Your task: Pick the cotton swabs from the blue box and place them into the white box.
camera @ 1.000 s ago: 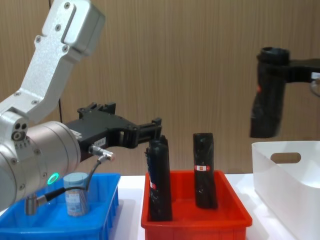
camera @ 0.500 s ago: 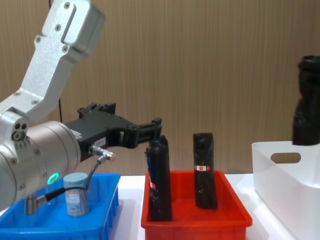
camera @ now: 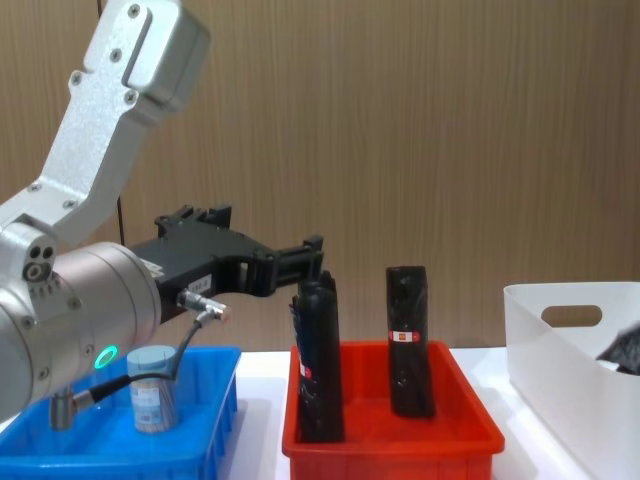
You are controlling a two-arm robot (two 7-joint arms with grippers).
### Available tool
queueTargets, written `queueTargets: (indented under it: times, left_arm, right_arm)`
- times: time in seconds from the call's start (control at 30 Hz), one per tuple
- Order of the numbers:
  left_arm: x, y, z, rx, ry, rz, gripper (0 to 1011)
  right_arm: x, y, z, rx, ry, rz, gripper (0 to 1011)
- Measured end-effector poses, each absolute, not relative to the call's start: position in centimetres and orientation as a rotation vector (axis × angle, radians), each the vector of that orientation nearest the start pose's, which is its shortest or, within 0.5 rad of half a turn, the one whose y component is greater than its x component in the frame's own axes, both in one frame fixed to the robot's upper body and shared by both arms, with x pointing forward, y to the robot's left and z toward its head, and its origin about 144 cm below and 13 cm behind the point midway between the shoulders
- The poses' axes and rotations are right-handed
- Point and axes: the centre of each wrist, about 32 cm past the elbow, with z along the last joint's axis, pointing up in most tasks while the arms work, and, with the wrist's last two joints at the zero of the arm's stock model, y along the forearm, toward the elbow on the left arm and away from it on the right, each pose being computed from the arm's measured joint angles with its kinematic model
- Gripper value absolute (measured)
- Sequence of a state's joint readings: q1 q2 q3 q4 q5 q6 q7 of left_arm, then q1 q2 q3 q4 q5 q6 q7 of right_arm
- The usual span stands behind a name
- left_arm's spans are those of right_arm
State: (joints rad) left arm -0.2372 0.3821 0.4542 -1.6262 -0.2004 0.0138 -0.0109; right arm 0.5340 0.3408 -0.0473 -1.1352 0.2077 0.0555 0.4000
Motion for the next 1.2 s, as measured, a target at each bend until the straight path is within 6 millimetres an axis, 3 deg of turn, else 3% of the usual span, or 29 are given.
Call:
queueTargets:
  times: [0.4,1.2]
  left_arm:
    - [49.2,19.8,120.4,0.061,-0.268,1.124,1004]
    - [49.2,19.8,120.4,0.061,-0.268,1.124,1004]
  right_arm:
    - [59.1,-36.7,122.9,-0.094,-0.085,-1.307,1000]
    - [58.9,-37.1,122.6,-0.104,-0.073,-1.321,1002]
